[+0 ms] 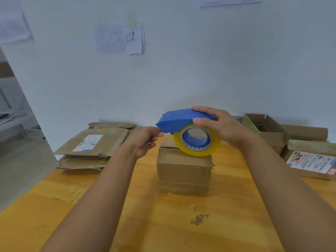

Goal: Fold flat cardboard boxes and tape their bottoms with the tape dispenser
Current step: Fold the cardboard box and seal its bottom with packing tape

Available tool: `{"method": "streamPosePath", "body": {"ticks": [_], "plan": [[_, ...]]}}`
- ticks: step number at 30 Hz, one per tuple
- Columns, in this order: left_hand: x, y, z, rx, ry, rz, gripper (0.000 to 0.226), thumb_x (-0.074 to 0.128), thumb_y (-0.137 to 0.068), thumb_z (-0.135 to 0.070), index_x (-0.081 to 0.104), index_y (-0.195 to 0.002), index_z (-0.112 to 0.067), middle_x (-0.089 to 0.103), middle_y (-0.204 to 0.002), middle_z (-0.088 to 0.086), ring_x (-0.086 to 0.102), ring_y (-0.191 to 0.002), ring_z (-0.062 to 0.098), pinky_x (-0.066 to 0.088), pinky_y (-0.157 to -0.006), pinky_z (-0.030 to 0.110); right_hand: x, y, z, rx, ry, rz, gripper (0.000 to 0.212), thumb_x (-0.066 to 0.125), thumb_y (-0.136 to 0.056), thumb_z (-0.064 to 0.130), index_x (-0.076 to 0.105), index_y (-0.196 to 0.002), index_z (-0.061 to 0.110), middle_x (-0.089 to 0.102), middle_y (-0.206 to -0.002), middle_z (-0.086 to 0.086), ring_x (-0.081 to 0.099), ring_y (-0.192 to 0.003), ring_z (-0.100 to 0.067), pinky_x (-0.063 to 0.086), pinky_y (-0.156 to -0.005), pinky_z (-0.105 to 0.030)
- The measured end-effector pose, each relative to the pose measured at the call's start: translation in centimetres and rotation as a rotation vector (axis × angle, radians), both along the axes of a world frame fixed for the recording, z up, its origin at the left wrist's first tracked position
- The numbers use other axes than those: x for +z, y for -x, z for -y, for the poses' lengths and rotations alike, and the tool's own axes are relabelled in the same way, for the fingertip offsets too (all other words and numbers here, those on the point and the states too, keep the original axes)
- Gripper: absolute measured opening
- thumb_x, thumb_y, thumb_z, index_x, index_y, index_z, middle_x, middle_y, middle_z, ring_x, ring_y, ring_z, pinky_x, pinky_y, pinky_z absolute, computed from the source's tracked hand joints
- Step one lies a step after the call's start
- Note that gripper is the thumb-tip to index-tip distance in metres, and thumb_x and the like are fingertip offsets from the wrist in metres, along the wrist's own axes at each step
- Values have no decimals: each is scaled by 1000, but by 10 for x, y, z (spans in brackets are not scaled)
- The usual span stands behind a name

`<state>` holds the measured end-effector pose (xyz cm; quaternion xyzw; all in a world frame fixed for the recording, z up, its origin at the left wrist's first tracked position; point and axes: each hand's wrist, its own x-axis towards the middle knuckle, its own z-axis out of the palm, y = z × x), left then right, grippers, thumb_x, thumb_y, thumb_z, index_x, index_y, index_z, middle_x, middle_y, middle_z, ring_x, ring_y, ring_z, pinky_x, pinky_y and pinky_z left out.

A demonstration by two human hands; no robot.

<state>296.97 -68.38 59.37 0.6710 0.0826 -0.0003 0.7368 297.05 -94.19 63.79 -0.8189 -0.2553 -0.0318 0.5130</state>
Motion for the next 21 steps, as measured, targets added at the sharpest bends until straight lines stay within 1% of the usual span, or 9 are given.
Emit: {"method": "streamPosePath", "body": {"ticks": [2,5,7,9,11,15,18,19,21], "plan": [[2,-2,-4,10,-25,1,16,67,-77,1,70,-83,-14,60,-58,-9,45,-53,6,39,-52,21,9,0,0,0,23,4,43,70,-89,42,62,-131,41,59,-124,26,59,-111,1,49,-83,-12],[2,-4,-7,13,-57,-2,15,65,-80,1,68,-82,-12,59,-55,-9,44,-54,6,39,-51,21,14,1,-1,12,68,7,45,70,-89,40,61,-133,37,60,-129,19,57,-114,-2,45,-94,-19],[0,-4,-11,31,-57,-12,12,63,-85,-2,66,-82,-13,59,-55,-8,43,-57,7,38,-53,22,16,2,-3,15,91,13,45,70,-91,37,61,-134,34,60,-131,15,57,-116,-5,45,-97,-22],[-3,-2,-19,43,-40,-38,5,63,-92,-9,66,-90,-12,61,-57,-7,42,-60,8,37,-55,22,18,3,-4,13,107,20,43,70,-91,35,62,-134,32,60,-133,13,57,-119,-9,45,-101,-25],[-6,0,-29,40,-16,-59,7,62,-95,-14,66,-99,-10,62,-59,-6,41,-60,8,35,-57,21,22,2,-3,17,133,27,42,69,-91,35,63,-133,32,59,-134,13,56,-121,-10,43,-103,-27],[-18,4,-35,61,-13,-74,5,64,-94,-14,67,-95,-10,64,-62,-4,41,-60,8,35,-56,22,22,-2,-4,33,183,18,41,69,-91,36,63,-132,34,60,-131,16,56,-117,-5,42,-100,-23],[-31,7,-31,66,-20,-91,8,67,-91,-15,70,-96,-9,65,-66,-3,41,-61,10,36,-56,23,17,-6,-6,31,228,-1,41,69,-91,39,64,-132,35,60,-128,18,57,-114,-1,42,-99,-22],[-35,7,-30,61,-18,-97,11,69,-91,-18,70,-96,-9,65,-66,-3,41,-61,10,36,-56,23,15,-8,-6,28,230,0,40,68,-92,40,64,-131,36,60,-128,19,57,-114,-1,42,-98,-21],[-42,8,-26,58,-14,-112,15,72,-90,-22,68,-96,-9,66,-65,-3,41,-60,10,37,-56,23,10,-10,-5,24,220,10,36,66,-93,42,64,-128,40,60,-125,24,58,-110,4,44,-90,-15]]}}
